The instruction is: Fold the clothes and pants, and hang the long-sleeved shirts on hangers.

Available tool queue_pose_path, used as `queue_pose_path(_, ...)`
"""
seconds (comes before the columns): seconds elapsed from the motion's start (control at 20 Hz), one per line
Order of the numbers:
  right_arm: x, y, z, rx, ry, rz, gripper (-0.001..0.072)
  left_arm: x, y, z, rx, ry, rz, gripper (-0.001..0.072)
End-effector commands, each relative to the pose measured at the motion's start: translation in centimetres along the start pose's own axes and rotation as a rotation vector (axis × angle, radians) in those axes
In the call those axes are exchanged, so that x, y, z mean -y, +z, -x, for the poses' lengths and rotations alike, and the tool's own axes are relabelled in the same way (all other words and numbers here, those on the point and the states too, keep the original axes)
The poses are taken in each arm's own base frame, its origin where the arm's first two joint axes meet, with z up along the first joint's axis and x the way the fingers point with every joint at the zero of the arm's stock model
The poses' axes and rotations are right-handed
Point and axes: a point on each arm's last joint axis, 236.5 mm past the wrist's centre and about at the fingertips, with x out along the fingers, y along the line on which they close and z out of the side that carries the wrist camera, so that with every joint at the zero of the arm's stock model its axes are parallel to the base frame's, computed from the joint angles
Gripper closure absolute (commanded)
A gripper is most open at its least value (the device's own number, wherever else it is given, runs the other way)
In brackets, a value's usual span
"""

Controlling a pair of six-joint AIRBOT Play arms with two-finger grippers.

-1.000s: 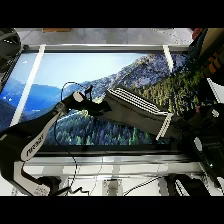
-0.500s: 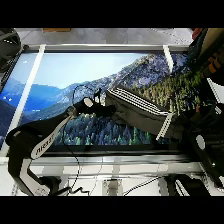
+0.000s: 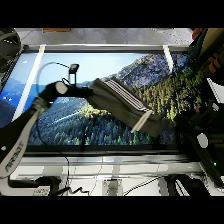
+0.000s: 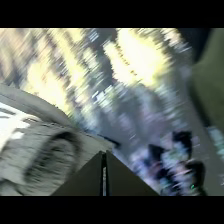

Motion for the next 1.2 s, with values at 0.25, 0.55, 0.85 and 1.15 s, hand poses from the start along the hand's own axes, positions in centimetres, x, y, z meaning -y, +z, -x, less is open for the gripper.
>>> queue_pose_path(0.25, -7.8, -13.7, 3.8, -0.582, 0.451, 0.325, 0.0696, -6.9, -4.8, 9.0, -0.116, 0.213, -0.091, 0.0705)
queue_pose_path(0.55, -7.6, -12.1, -0.4, -0.529, 0.372, 0.196, 0.0024, -6.8, -9.9, 8.7, -0.198, 0.204, -0.073, 0.0459)
queue_pose_path(0.85, -10.2, -16.0, -5.2, -0.746, 0.453, -0.012, 0.0022, -7.0, -8.3, 8.5, -0.130, 0.214, -0.081, 0.0348)
queue_pose_path(1.15, -12.6, -13.5, -9.6, -0.721, 0.478, -0.082, 0.0022, -7.0, -8.3, 8.5, -0.128, 0.216, -0.082, 0.0349)
